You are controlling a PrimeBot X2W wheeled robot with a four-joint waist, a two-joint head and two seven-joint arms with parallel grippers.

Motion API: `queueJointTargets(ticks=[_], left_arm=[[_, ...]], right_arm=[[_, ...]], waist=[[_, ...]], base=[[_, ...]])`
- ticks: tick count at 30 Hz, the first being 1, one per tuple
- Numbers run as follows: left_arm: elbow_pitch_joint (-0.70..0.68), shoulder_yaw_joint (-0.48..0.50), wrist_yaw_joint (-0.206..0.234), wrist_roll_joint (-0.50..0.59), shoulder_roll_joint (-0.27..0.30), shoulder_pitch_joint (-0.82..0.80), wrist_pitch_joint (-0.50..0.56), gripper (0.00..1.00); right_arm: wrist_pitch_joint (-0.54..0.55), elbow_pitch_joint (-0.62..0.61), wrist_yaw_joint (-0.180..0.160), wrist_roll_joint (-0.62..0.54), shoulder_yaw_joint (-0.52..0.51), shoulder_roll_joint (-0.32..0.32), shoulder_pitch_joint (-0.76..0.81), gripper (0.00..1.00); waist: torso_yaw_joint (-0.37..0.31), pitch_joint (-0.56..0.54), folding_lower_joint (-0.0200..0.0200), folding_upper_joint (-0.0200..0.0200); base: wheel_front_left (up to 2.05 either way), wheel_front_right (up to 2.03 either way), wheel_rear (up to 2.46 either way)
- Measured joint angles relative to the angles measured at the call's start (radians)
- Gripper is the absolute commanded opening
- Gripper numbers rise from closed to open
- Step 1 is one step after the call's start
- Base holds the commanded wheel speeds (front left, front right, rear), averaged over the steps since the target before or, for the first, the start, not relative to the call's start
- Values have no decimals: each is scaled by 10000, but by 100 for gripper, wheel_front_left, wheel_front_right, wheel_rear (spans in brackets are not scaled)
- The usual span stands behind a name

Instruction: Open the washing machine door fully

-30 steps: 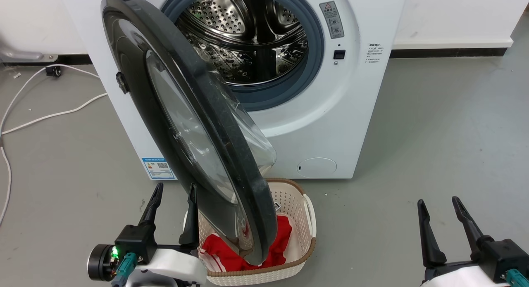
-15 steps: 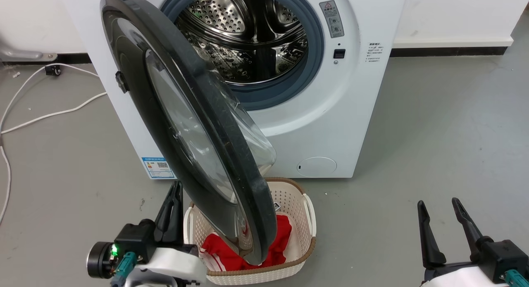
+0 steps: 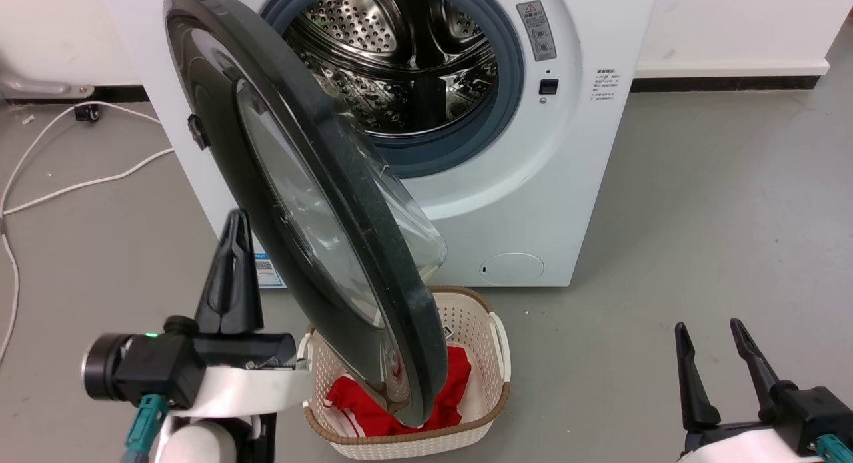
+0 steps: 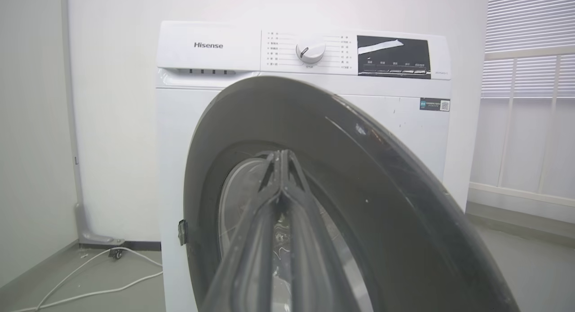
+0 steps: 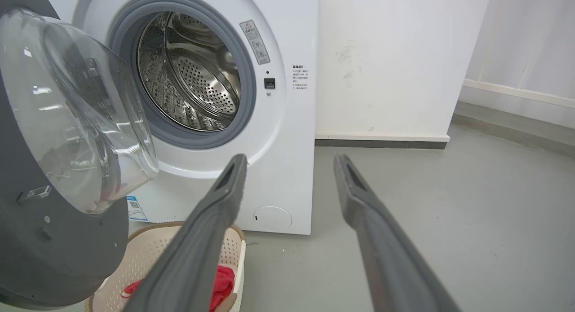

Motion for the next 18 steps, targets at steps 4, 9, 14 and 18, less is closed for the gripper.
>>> queueJointTargets(ticks=[4,9,14,18], left_arm=[[-1106,-4,82,280,0,-254,-2,0],[-2408,-79,105,487,2,-549,-2,0],[-3670,-506,63,656,2,-755,-2,0],[-4293,-1137,-46,644,2,-745,-4,0]], right_arm=[[-33,25,0,0,-19,2,-72,100],[-65,44,0,0,-27,2,-100,100],[-73,61,0,13,-40,4,-105,100],[-71,63,0,29,-71,2,-102,100]], waist=[[4,-1,0,0],[7,1,0,0],[-42,-21,0,0],[-46,-46,0,0]], base=[[0,0,0],[0,0,0],[0,0,0],[0,0,0]])
